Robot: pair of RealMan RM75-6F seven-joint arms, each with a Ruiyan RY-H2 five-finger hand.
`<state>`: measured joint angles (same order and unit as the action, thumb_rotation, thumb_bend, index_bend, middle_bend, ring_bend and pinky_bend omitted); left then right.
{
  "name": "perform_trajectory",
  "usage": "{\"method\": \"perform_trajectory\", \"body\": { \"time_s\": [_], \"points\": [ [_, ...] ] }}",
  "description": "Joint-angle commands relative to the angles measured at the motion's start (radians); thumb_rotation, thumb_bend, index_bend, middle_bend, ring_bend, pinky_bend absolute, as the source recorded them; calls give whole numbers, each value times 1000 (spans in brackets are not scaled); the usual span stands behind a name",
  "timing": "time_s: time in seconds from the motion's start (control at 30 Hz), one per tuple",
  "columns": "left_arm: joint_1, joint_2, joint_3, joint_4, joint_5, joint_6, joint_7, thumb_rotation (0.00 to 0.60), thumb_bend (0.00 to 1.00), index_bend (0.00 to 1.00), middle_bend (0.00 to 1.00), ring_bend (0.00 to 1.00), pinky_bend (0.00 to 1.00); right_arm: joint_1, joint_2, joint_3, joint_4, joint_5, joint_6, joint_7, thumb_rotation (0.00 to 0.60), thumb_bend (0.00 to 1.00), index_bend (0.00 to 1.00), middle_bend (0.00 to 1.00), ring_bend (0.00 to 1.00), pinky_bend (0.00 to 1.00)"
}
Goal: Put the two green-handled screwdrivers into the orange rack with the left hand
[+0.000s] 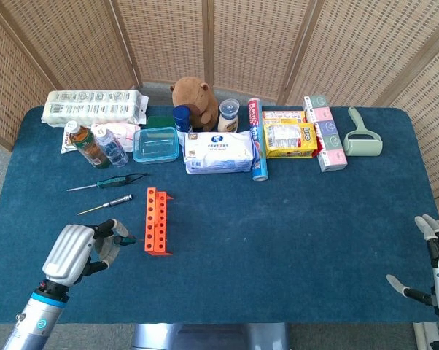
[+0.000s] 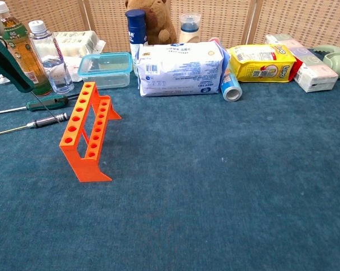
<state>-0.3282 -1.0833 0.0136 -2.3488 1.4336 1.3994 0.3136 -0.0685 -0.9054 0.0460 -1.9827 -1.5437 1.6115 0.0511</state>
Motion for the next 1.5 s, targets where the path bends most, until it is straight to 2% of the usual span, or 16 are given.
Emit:
{"method": "perform_trajectory", "body": {
  "time_s": [0.03,0.23,0.4,0.67,1.03,1.5],
  "points": [
    [-13,43,3,37,51,-53,-97,600,392,482,780,717,857,1,-1,0,0,1,-1,-2,600,104,17,43,0,5],
    [-58,126,13,121,161,-147,-276,600,392,482,780,717,857,1,-2,0,0,1,-2,-6,600,104,17,43,0,5],
    [-60,154,14,173,208,-145,-361,600,392,483,780,717,856,1,-3,1,1,1,0,-5,599,104,17,42,0,5],
    [-68,161,1,241,215,-152,-445,600,393,483,780,717,856,1,-6,0,1,2,-2,-12,600,104,16,42,0,5],
    [-70,147,-8,267,226,-155,-481,600,393,483,780,717,856,1,-6,-1,0,2,-1,-13,600,104,16,43,0,5],
    [-70,126,-12,276,203,-171,-463,600,393,483,780,717,857,0,-1,0,0,4,0,-5,599,104,16,43,0,5]
  ]
}}
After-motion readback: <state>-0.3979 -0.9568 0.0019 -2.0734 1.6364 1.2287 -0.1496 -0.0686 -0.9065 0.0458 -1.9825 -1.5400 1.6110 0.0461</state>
